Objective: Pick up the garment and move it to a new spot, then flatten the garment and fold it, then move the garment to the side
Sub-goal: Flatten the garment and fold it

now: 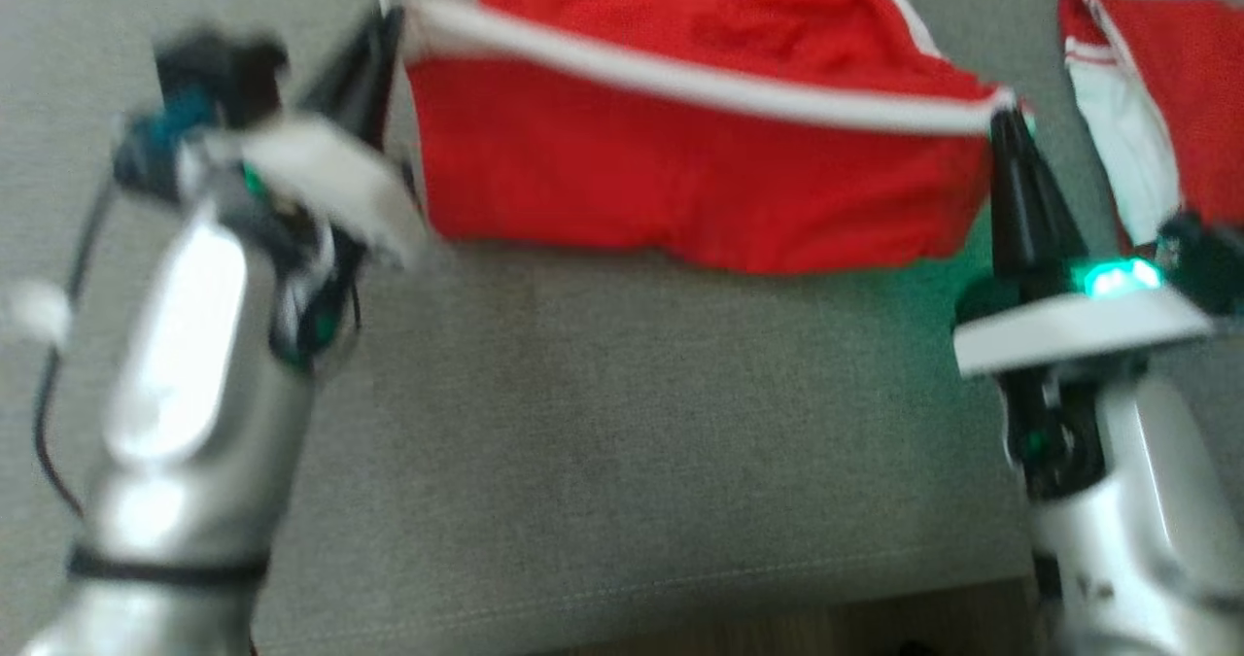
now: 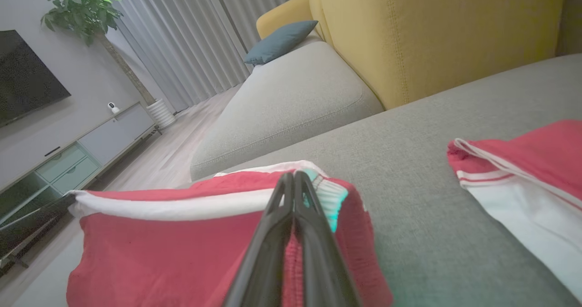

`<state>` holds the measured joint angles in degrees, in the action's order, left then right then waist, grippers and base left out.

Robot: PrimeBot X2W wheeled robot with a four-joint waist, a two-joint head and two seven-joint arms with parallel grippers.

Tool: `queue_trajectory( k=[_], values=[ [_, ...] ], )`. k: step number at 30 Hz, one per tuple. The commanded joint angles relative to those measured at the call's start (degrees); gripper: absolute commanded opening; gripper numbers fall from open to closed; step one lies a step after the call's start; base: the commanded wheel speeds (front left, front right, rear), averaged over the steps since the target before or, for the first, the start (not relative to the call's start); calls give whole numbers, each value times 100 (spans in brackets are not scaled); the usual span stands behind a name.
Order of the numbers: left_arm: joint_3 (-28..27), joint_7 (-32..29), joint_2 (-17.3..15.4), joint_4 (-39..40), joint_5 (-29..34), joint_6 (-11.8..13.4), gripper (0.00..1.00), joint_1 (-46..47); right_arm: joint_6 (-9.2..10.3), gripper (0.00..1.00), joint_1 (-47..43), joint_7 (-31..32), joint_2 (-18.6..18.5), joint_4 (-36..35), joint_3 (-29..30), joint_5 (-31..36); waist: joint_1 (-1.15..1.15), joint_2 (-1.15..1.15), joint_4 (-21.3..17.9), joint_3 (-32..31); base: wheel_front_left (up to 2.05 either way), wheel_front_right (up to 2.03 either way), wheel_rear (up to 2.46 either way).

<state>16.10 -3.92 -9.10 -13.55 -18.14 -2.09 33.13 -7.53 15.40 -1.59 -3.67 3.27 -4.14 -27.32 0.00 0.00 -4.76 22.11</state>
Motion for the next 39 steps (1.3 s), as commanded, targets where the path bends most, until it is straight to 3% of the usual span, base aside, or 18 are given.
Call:
queue_trajectory(
  k=[1, 10, 18, 19, 20, 21, 22, 26, 30, 34, 39],
  values=[
    [-164, -22, -157, -115, 44, -58, 0, 564, 4, 0, 329, -94, 55, 7, -163, -50, 0, 0, -154, 329, 0, 0, 0],
    [-47, 190, -252, -2335, 169, -352, 0, 2816, 4, 0, 1832, -478, 77, 1179, -574, -561, 0, 0, -754, 939, 0, 0, 0],
    [166, 126, -438, -4025, 235, -469, 0, 3782, 4, 0, 2633, -937, 79, 2096, -1393, -1290, 0, 0, -1259, 1179, 0, 0, 0],
    [180, 153, -431, -4164, 210, -480, 0, 3836, 4, 11, 2693, -993, 79, 2176, -1474, -1334, 0, 0, -1280, 1186, 0, 0, 0],
    [172, 221, -414, -4273, 165, -489, 18, 3879, 4, 69, 2738, -1042, 79, 2239, -1553, -1385, 0, 0, -1294, 1191, 0, 0, 0],
    [169, 282, -390, -4374, 122, -497, 83, 3910, 4, 100, 2778, -1092, 79, 2271, -1629, -1420, 0, 0, -1297, 1200, 0, 0, 0],
    [168, 342, -367, -4465, 81, -503, 100, 3930, 4, 100, 2813, -1151, 79, 2286, -1679, -1381, 0, 0, -1294, 1203, 0, 0, 0],
    [141, 1043, -277, -4664, -33, -500, 100, 3860, 4, 100, 2719, -1317, -118, 1996, -1782, -828, 0, 0, -1174, 1099, 0, 0, 0],
    [139, 1610, -234, -4606, 15, -301, 100, 3674, 4, 100, 2465, -1335, -380, 1625, -1690, -345, 0, 0, -1043, 981, 0, 0, 0],
    [32, 1872, -177, -4117, 78, 170, 100, 3222, 4, 100, 2006, -1339, -644, 1074, -1371, 217, 0, 0, -840, 807, 0, 0, 0],
    [-197, 1889, -152, -2287, 384, 859, 100, 2093, 4, 100, 1425, -1324, -818, 610, -1035, 685, 0, 0, -572, 585, 0, 0, 0]
  ],
)
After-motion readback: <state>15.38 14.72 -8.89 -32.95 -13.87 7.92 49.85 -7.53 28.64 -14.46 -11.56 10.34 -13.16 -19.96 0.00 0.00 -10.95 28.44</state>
